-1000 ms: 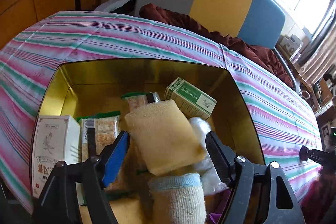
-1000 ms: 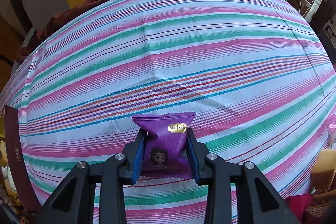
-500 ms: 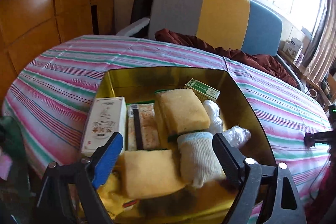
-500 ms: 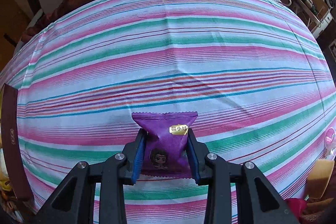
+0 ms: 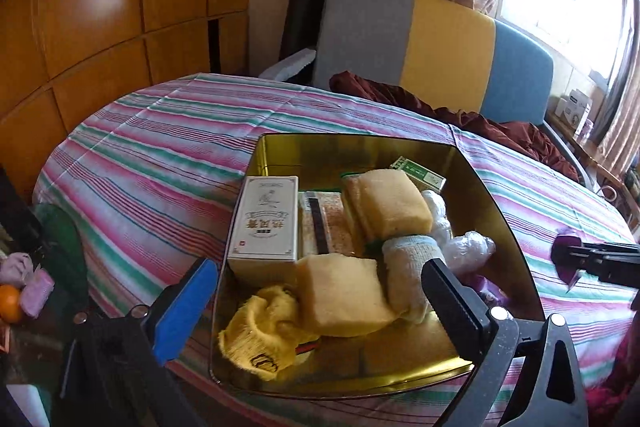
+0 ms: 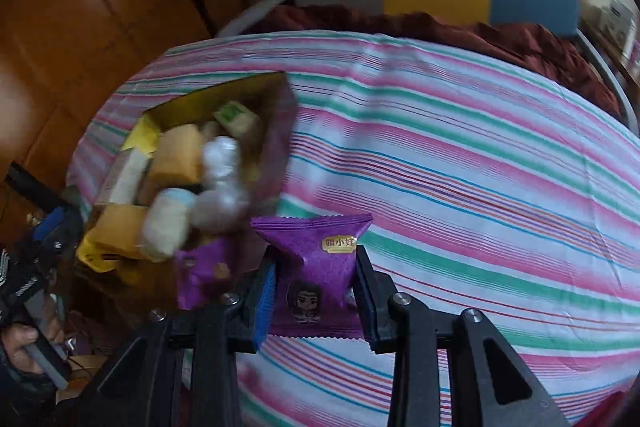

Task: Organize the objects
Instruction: 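Carry the purple packet into the gold tray and open the right tool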

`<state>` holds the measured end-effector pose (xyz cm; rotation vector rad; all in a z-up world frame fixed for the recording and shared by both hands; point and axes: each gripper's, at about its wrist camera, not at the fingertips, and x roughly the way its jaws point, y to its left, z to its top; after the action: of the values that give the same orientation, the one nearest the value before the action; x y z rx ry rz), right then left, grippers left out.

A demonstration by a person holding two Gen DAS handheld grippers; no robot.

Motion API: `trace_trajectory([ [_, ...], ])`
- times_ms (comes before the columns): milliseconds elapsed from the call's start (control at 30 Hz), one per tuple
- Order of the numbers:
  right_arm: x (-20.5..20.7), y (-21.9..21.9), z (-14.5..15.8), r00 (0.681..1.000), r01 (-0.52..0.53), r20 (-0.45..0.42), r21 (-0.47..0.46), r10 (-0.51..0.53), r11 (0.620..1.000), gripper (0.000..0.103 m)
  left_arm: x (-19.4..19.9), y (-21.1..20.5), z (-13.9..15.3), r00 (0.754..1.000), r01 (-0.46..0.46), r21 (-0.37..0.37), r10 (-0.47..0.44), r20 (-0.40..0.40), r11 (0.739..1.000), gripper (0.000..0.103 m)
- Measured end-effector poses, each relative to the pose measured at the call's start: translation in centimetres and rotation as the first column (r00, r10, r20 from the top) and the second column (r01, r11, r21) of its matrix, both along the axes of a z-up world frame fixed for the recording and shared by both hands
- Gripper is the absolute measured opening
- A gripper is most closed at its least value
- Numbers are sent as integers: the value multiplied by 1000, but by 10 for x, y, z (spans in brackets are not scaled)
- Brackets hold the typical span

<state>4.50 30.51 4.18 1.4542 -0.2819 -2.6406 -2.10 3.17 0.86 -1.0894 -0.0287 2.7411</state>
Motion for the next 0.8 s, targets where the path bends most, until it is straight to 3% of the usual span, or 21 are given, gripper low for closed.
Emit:
trace_trajectory([
  [167,-34,-80,-21,986,-160,-32,25,161,987,35,6,-5,3,1000,-24,-20,24,-10,1000,103],
  [367,-49,-124,-56,975,-221,17,84,220,972,35,12,-8,3,999,-48,-36,47,-10,998,103],
  [533,-48,-130,-73,972,-230,62,76,226,970,48,15,-12,3,995,-103,-75,102,-22,992,103],
  [600,-61,-126,-80,974,-223,61,55,220,973,48,16,-14,4,994,-110,-76,109,-20,991,103],
  [800,-66,-113,-67,986,-162,-36,-21,162,987,49,19,-20,11,991,-130,-47,129,-39,990,103],
])
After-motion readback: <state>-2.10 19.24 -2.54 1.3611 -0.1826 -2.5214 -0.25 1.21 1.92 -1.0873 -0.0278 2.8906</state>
